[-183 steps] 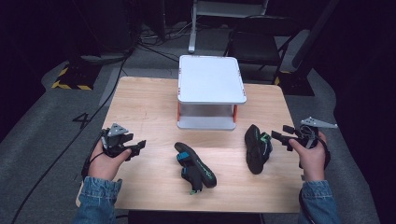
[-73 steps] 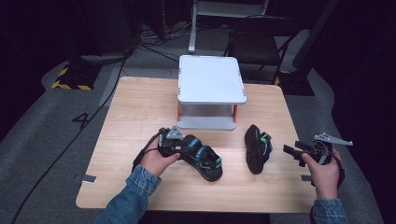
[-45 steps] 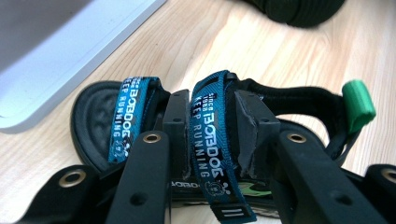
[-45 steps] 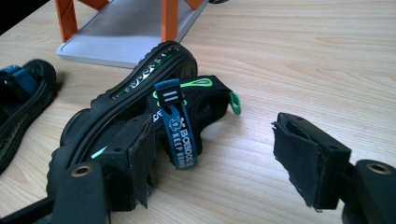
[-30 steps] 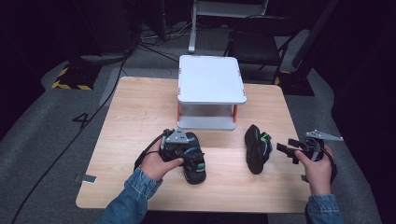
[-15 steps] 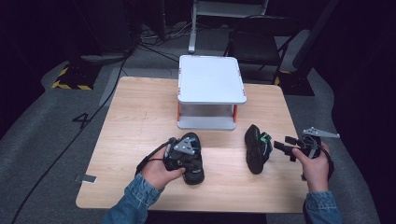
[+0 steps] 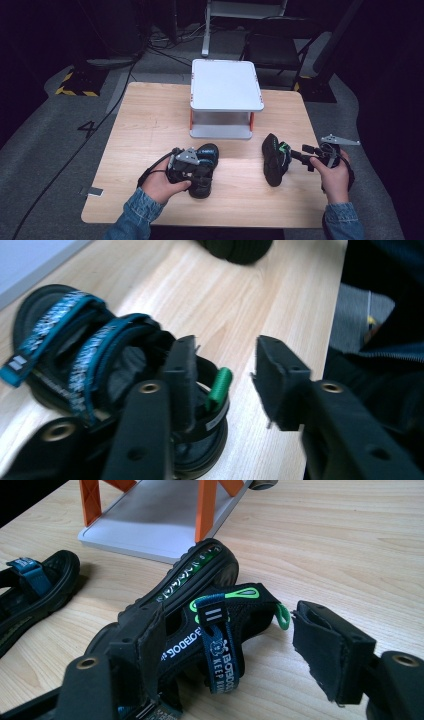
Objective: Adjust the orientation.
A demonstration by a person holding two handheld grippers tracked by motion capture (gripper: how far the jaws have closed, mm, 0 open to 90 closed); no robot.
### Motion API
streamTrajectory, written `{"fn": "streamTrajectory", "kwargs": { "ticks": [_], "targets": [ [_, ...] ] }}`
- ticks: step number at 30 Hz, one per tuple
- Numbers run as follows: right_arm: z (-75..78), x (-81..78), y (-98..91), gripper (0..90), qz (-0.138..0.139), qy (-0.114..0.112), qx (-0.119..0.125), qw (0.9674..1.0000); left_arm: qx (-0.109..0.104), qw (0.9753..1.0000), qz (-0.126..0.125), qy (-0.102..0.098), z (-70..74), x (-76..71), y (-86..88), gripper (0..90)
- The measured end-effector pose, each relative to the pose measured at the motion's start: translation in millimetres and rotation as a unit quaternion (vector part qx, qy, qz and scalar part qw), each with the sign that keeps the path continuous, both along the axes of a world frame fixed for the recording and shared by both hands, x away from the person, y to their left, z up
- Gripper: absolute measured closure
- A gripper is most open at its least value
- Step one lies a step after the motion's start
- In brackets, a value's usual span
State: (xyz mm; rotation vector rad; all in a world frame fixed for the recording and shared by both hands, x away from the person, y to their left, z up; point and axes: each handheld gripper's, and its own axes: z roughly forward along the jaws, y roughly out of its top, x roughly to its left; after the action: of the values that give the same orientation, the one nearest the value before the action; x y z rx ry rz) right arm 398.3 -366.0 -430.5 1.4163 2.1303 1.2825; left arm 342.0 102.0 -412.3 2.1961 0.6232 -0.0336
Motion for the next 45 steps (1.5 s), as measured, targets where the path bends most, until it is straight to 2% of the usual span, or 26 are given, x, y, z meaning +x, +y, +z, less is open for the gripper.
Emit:
{"fn": "streamTrajectory", "kwargs": {
  "ticks": [2,3,4,5,6,7,8,9,10,12,14,15,16,17,18,20,22,26,28,29,30,31,32,37,41,45],
  "targets": [
    [1.2,-1.1,-0.8,30.1,-0.001,-0.001,0.001,1.0,-0.011,0.9996,0.021,-0.017,3.8,1.7,5.4,48.8],
    [1.2,-1.1,-0.8,30.1,-0.001,-0.001,0.001,1.0,-0.011,0.9996,0.021,-0.017,3.8,1.7,5.4,44.8],
    [3.2,-2.6,-0.9,30.2,0.001,-0.004,0.0,1.0,-0.02,0.9977,0.057,-0.033,8.2,4.7,13.4,41.4],
    [4.6,-3.6,-0.7,30.2,0.002,-0.005,0.0,1.0,-0.022,0.9959,0.076,-0.043,10.0,6.8,18.5,38.6],
    [4.6,-3.6,-0.7,30.2,0.002,-0.005,0.0,1.0,-0.022,0.9959,0.076,-0.043,10.0,6.8,18.5,35.9],
    [6.0,-4.7,-0.1,30.2,0.003,-0.004,0.0,1.0,-0.016,0.9935,0.099,-0.053,11.4,9.0,24.4,35.9],
    [7.5,-6.2,1.2,31.5,0.009,-0.003,-0.003,1.0,0.012,0.9858,0.152,-0.07,12.5,13.9,37.5,32.6],
    [7.5,-6.2,1.2,31.5,0.009,-0.003,-0.003,1.0,0.012,0.9858,0.152,-0.07,12.5,13.9,37.5,31.9],
    [7.7,-7.2,2.9,32.8,0.013,-0.002,-0.007,0.9999,0.025,0.98,0.181,-0.078,11.7,15.8,43.7,30.9],
    [7.1,-6.9,3.9,34.4,0.013,-0.004,-0.011,0.9998,0.061,0.9689,0.222,-0.09,10.3,20.6,57.9,30.0],
    [5.1,-7.0,6.9,41.9,0.014,0.005,-0.017,0.9998,0.072,0.9633,0.242,-0.09,8.7,23.6,66.7,29.8],
    [3.1,-6.0,8.9,42.0,0.016,0.002,-0.016,0.9997,0.072,0.9613,0.25,-0.09,7.9,25.3,71.1,29.8],
    [0.1,-3.5,14.9,42.0,0.015,-0.003,-0.016,0.9998,0.068,0.958,0.265,-0.085,6.1,28.3,78.1,29.7],
    [0.1,-3.5,14.9,42.0,0.015,-0.003,-0.016,0.9998,0.068,0.958,0.265,-0.085,6.1,28.3,78.1,29.6],
    [-1.8,0.2,21.7,41.0,0.013,-0.005,-0.018,0.9997,0.069,0.956,0.274,-0.08,4.2,30.1,83.7,29.6],
    [-3.6,3.9,27.3,41.1,0.013,-0.01,-0.025,0.9995,0.069,0.9558,0.275,-0.078,3.1,30.8,86.0,29.5],
    [-6.9,7.1,30.6,41.7,0.014,-0.007,-0.033,0.9993,0.07,0.9534,0.284,-0.072,-1.0,31.4,91.8,29.5],
    [-12.6,11.3,32.0,46.6,0.01,-0.001,-0.036,0.9993,0.072,0.9521,0.29,-0.067,-3.9,30.4,96.5,29.5],
    [-14.5,13.0,32.8,58.8,0.017,0.007,-0.037,0.9991,0.07,0.9509,0.294,-0.068,-4.8,29.5,99.5,29.5],
    [-15.1,13.6,32.9,61.4,0.021,0.006,-0.042,0.9989,0.07,0.9506,0.295,-0.067,-5.1,28.9,101.1,29.5],
    [-14.8,13.7,32.9,65.2,0.018,0.005,-0.041,0.999,0.07,0.9502,0.296,-0.067,-5.3,28.4,102.7,29.5],
    [-12.7,13.0,32.9,77.5,0.018,-0.002,-0.042,0.999,0.069,0.95,0.297,-0.067,-5.6,28.0,104.3,29.5],
    [-10.7,12.2,32.6,79.5,0.015,-0.005,-0.054,0.9984,0.067,0.9493,0.3,-0.065,-5.7,27.2,106.8,29.5],
    [-7.6,9.9,33.2,87.1,0.013,-0.013,-0.069,0.9974,0.063,0.949,0.302,-0.066,-6.2,27.9,108.3,29.5],
    [-4.1,7.7,34.0,87.4,0.014,-0.028,-0.07,0.997,0.063,0.9511,0.296,-0.064,-7.0,28.7,106.1,29.5],
    [4.3,4.3,40.1,87.5,0.031,-0.063,-0.062,0.9956,0.063,0.9514,0.294,-0.065,-6.2,28.7,105.4,29.5]
  ]
}}
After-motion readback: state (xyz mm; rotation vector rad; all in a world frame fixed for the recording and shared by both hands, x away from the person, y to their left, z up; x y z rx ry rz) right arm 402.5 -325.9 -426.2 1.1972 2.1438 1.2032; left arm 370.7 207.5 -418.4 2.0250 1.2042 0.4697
